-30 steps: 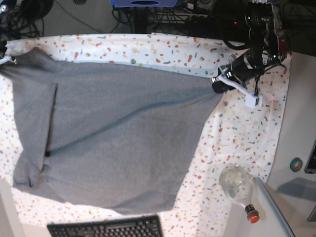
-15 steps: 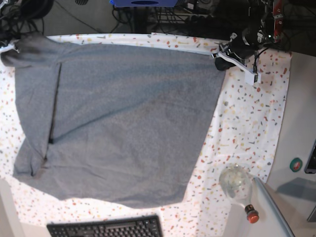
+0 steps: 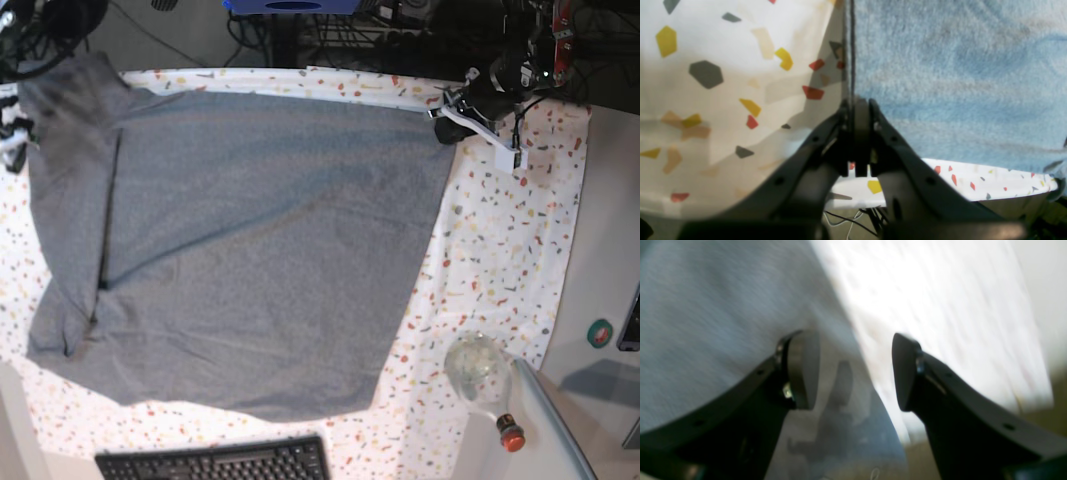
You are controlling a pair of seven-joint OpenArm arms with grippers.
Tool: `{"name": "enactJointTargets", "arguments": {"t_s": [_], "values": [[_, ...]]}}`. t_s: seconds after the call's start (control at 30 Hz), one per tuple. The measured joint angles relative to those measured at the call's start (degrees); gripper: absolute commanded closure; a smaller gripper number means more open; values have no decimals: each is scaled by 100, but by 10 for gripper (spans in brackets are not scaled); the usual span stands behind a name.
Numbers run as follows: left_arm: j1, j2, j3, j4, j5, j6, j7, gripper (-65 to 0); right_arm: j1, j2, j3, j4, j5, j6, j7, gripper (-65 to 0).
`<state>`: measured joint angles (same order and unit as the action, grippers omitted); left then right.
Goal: Layout the t-shirt on the table in an organized manner, then fold the t-shirt properly
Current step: 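Hold the shirt corners and pull them apart to smooth it flat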
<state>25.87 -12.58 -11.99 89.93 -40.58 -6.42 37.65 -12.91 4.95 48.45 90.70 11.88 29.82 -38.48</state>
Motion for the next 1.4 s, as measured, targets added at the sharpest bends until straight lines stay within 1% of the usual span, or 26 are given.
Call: {"name": "enactJointTargets", "arguments": {"t_s": [0.07, 0.13, 0.27, 0.33, 0.4, 0.47, 0.63, 0.73, 0.8, 0.87, 0.9, 0.93, 1.0, 1.03, 1.13, 1.23, 1.3, 1.4], "values": [[-15, 2, -11, 0, -2, 2, -15, 0, 439, 291, -284, -697, -33, -28, -28, -330], [-20, 9, -39, -2, 4, 2, -15, 0, 778, 437, -260, -1311, -70, -61, -57, -333], [4, -4, -61, -2, 0, 2, -17, 0, 1167, 835, -258, -2415, -157, -87, -98, -333], [4, 4, -66, -2, 2, 0, -15, 0, 1322, 975, -269, -2850, -133, -87, 232, -333], [2, -2, -68, -2, 0, 2, -20, 0, 1412, 1029, -284, -3204, -96, -103, 579, -333], [4, -2, -68, -2, -2, 2, -17, 0, 1401, 1036, -302, -3399, -114, -76, 553, -335], [2, 0, -68, -4, -2, 2, -17, 0, 1338, 1038, -293, -3453, -131, -55, 603, -335], [2, 0, -68, -7, -2, 0, -17, 0, 1368, 1099, -310, -3676, -17, -39, 743, -330], [-2, 2, -68, -24, -2, 2, -22, 0, 1360, 1141, -503, -3670, -48, 35, 748, -327], [-20, 2, -66, -114, -4, 0, -22, 0, 1316, 1139, -592, -3668, -114, 205, 861, -324], [-28, 2, -68, -188, -4, -2, -22, 0, 1285, 1134, -597, -3668, -9, 278, 870, -315], [-26, 2, -68, -258, -7, 0, -22, 0, 1248, 1121, -595, -3665, 13, 278, 931, -291], [-9, 0, -68, -339, -2, 2, -17, 0, 1220, 1123, -592, -3668, 7, 282, 977, -219], [-9, 2, -68, -358, -2, 2, -20, 0, 1204, 1126, -592, -3665, -24, 284, 962, -176], [-20, 2, -68, -361, -2, 0, -20, 0, 1147, 1134, -592, -3665, 20, 284, 944, 0], [-13, 0, -68, -348, -4, 0, -20, 0, 1128, 1115, -509, -3668, 66, 345, 929, 0], [-13, 2, -68, -343, 0, 2, -20, 0, 1145, 1067, -177, -3676, 131, 446, 798, 0], [-24, 0, -68, -341, -2, 2, -20, 0, 1095, 994, 476, -3571, 118, 501, 358, 0]]}}
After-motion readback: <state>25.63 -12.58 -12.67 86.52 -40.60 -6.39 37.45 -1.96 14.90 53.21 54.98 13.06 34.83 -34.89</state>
